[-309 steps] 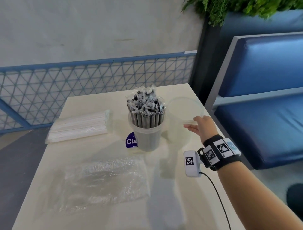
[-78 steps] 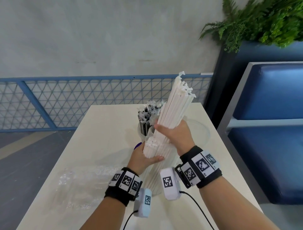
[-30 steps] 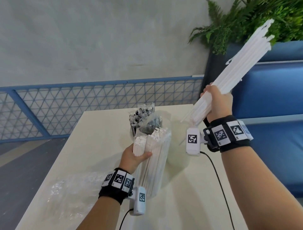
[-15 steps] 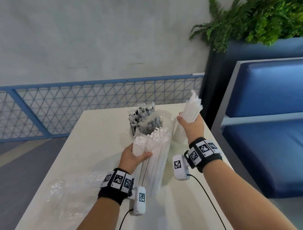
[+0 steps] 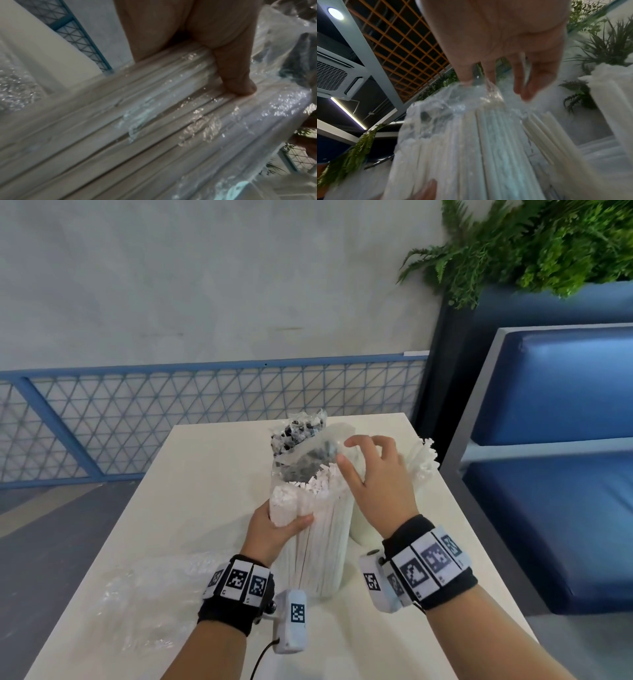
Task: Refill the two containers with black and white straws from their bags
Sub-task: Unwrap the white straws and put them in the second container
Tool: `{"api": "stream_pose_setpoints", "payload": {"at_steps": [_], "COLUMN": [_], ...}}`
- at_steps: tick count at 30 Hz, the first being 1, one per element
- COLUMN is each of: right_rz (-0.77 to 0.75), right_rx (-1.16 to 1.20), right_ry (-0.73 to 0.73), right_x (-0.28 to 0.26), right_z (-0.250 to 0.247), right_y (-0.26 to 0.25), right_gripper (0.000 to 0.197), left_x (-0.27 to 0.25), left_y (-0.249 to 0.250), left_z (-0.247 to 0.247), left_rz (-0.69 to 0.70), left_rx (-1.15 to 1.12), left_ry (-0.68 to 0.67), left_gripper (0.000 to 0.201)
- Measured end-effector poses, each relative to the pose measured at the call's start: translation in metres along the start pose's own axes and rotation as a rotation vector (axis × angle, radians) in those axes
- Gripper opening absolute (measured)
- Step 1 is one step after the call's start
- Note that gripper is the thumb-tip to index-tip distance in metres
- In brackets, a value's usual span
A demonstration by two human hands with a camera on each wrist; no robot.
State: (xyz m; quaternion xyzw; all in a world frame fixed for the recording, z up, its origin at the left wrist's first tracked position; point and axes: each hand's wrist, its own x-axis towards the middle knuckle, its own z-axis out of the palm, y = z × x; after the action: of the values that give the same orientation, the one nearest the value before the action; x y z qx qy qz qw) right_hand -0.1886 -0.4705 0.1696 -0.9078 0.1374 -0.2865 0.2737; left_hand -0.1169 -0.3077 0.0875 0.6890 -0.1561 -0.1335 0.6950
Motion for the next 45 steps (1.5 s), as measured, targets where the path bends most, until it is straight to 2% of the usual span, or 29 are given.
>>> {"api": "stream_pose_setpoints", "payload": {"at_steps": [3,5,9,11,13,14,17,18,21,22,23,26,30,34,37,41,45], "right_rz": [0.092,0.143,0.206,0.267,0.294,0.26,0.11,0.056,-0.166,-0.238,-0.273,-0.151,-0.06,0.036,0.084,0.026,0.011], "right_rx": [0.13,0.266,0.577,0.666,0.597,0.47,0.141,0.079,-0.048,-0.051,-0.072,-0.229,-0.251,-0.059,0.01,0.108,0.092], "right_ry": [-0.257,-0.277,-0.299,-0.321,-0.291,-0.273,-0.24,-0.223,-0.042,-0.033,-0.087,-0.353,-0.498,-0.509,-0.543,-0.46,-0.425], "right_x": [-0.002,-0.003,-0.007,-0.008,-0.005,-0.003,-0.001,-0.002,-0.006,-0.006,-0.006,-0.004,-0.002,0.0,-0.004,-0.013,-0.019], "right_z": [0.002,0.003,0.004,0.0,-0.001,-0.002,0.001,0.0,-0.006,-0.009,-0.011,-0.011,-0.008,-0.001,0.007,0.016,0.027], "right_y": [0.0,0.0,-0.007,-0.014,-0.015,-0.013,-0.011,-0.013,-0.027,-0.032,-0.037,-0.037,-0.028,-0.019,-0.012,-0.005,-0.002], "right_gripper": [0.035,0.03,0.003,0.014,0.032,0.036,0.017,0.02,0.042,0.044,0.043,0.048,0.07,0.062,0.053,0.064,0.056], "left_x": [-0.003,-0.001,0.006,0.008,0.01,0.011,0.011,0.012,0.01,0.01,0.01,0.009,0.008,0.008,0.007,0.007,0.007], "left_y": [0.004,0.011,0.026,0.03,0.03,0.029,0.028,0.026,0.024,0.023,0.023,0.023,0.02,0.017,0.017,0.015,0.015], "left_z": [-0.003,-0.005,-0.01,-0.013,-0.015,-0.016,-0.016,-0.015,-0.012,-0.011,-0.011,-0.009,-0.007,-0.009,-0.01,-0.012,-0.012], "left_rz": [-0.004,0.031,0.102,0.112,0.098,0.092,0.095,0.098,0.099,0.097,0.093,0.092,0.106,0.049,0.043,0.038,0.028], "left_rx": [-0.033,-0.052,-0.048,-0.028,0.003,0.017,0.045,0.05,0.033,0.028,0.027,0.026,0.031,-0.007,0.006,-0.006,-0.023], "left_ry": [-0.04,-0.08,-0.161,-0.179,-0.173,-0.167,-0.142,-0.136,-0.12,-0.115,-0.114,-0.12,-0.148,-0.147,-0.219,-0.23,-0.207], "left_gripper": [0.059,0.069,0.078,0.077,0.072,0.067,0.06,0.06,0.062,0.064,0.065,0.062,0.06,0.074,0.084,0.094,0.089]}}
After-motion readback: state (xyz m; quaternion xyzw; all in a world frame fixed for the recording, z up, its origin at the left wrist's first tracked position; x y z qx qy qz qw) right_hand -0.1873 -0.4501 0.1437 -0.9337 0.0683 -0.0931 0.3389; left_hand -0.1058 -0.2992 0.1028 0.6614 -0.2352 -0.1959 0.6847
